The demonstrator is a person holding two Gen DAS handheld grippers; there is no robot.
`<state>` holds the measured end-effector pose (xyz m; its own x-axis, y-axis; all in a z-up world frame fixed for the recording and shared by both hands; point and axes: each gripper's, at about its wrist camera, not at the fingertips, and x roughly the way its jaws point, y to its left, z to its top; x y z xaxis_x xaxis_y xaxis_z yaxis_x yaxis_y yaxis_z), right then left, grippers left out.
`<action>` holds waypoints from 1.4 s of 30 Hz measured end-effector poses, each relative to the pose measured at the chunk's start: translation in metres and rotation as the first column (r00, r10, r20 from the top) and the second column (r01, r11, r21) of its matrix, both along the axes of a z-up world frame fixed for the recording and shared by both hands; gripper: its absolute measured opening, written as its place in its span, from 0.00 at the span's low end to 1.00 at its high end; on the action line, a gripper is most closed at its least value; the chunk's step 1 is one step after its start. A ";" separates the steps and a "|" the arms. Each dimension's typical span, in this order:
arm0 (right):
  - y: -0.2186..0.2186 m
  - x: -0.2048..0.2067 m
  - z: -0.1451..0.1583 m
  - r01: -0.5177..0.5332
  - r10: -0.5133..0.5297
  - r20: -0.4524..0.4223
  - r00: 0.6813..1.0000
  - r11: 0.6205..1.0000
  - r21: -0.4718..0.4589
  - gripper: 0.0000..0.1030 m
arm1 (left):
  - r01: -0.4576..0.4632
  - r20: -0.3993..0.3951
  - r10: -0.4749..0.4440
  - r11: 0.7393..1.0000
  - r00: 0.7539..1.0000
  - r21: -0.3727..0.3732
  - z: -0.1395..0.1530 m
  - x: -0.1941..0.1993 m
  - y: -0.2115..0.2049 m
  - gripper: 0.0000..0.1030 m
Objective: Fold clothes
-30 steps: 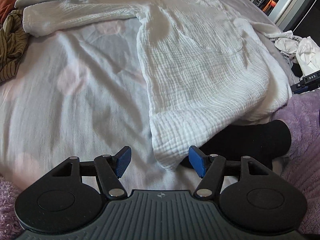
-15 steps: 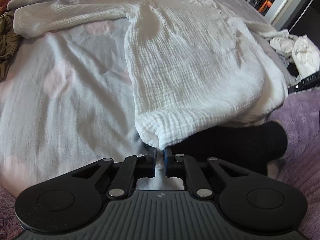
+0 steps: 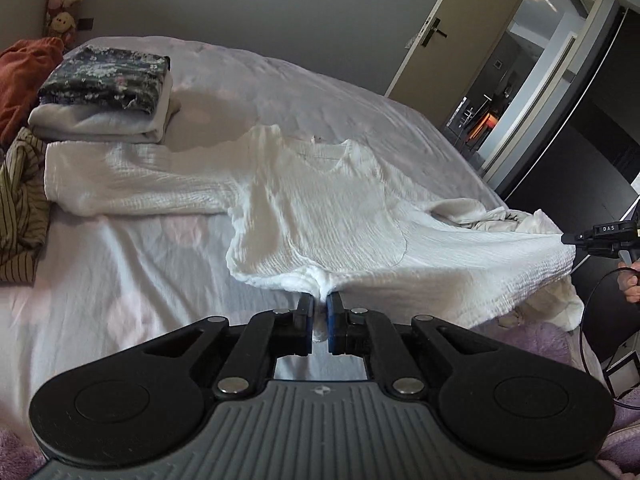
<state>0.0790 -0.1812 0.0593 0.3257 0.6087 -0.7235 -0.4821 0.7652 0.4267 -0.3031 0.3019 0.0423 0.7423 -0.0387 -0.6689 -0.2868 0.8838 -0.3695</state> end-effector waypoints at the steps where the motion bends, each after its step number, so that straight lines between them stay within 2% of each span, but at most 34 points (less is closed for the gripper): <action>1: -0.002 -0.004 0.003 0.001 -0.001 0.009 1.000 1.000 -0.021 0.05 | 0.012 -0.008 -0.012 1.000 1.000 0.001 0.003 0.000 -0.001 0.04; 4: -0.011 -0.015 0.002 -0.001 0.002 0.004 1.000 0.997 -0.076 0.05 | 0.059 -0.073 -0.059 0.998 0.996 -0.008 0.002 -0.002 -0.006 0.04; 8: -0.022 -0.023 -0.023 -0.014 0.007 -0.051 0.999 0.992 -0.125 0.05 | 0.106 -0.171 -0.108 0.994 0.979 -0.022 -0.016 -0.011 -0.012 0.04; 14: -0.014 -0.020 -0.074 -0.030 0.003 -0.136 0.991 0.980 -0.195 0.05 | 0.112 -0.322 -0.138 0.989 0.937 -0.100 -0.083 -0.005 -0.013 0.04; 17: -0.007 -0.020 -0.086 -0.049 0.015 -0.144 0.989 0.972 -0.231 0.05 | 0.117 -0.383 -0.169 0.981 0.908 -0.155 -0.119 0.000 -0.014 0.04; 19: -0.002 -0.019 -0.094 -0.061 0.023 -0.149 0.989 0.965 -0.254 0.06 | 0.115 -0.403 -0.177 0.978 0.898 -0.174 -0.133 0.002 -0.015 0.05; 22: 0.001 -0.020 -0.101 -0.075 0.034 -0.146 0.989 0.956 -0.285 0.13 | 0.109 -0.419 -0.178 0.977 0.890 -0.184 -0.143 0.003 -0.017 0.07; 24: 0.001 -0.021 -0.100 -0.079 0.040 -0.134 0.990 0.951 -0.299 0.20 | 0.108 -0.427 -0.178 0.977 0.887 -0.185 -0.146 0.003 -0.017 0.17; 25: 0.000 -0.021 -0.099 -0.077 0.040 -0.127 0.991 0.951 -0.301 0.31 | 0.109 -0.427 -0.178 0.978 0.886 -0.180 -0.144 0.002 -0.016 0.20; 26: -0.001 -0.021 -0.096 -0.069 0.036 -0.114 0.993 0.952 -0.297 0.37 | 0.106 -0.425 -0.172 0.979 0.889 -0.176 -0.141 0.000 -0.014 0.25; 30: -0.002 -0.019 -0.085 -0.029 0.016 -0.052 0.999 0.965 -0.262 0.38 | 0.062 -0.397 -0.124 0.984 0.909 -0.166 -0.126 -0.007 0.000 0.45; 33: 0.008 -0.018 -0.080 -0.007 0.005 -0.007 1.000 0.975 -0.221 0.42 | 0.005 -0.381 -0.057 0.991 0.923 -0.137 -0.117 -0.010 0.013 0.45; 36: 0.026 -0.018 -0.082 0.002 0.006 0.045 0.999 0.983 -0.183 0.43 | -0.091 -0.359 0.056 0.992 0.932 -0.083 -0.111 -0.009 0.029 0.45; 38: 0.044 -0.020 -0.087 -0.002 0.014 0.072 0.997 0.986 -0.168 0.52 | -0.155 -0.334 0.134 0.987 0.933 -0.039 -0.107 -0.006 0.036 0.45; 42: 0.088 -0.026 -0.103 -0.049 0.064 0.094 0.994 0.987 -0.156 0.56 | -0.238 -0.264 0.240 0.970 0.934 0.038 -0.102 0.003 0.043 0.45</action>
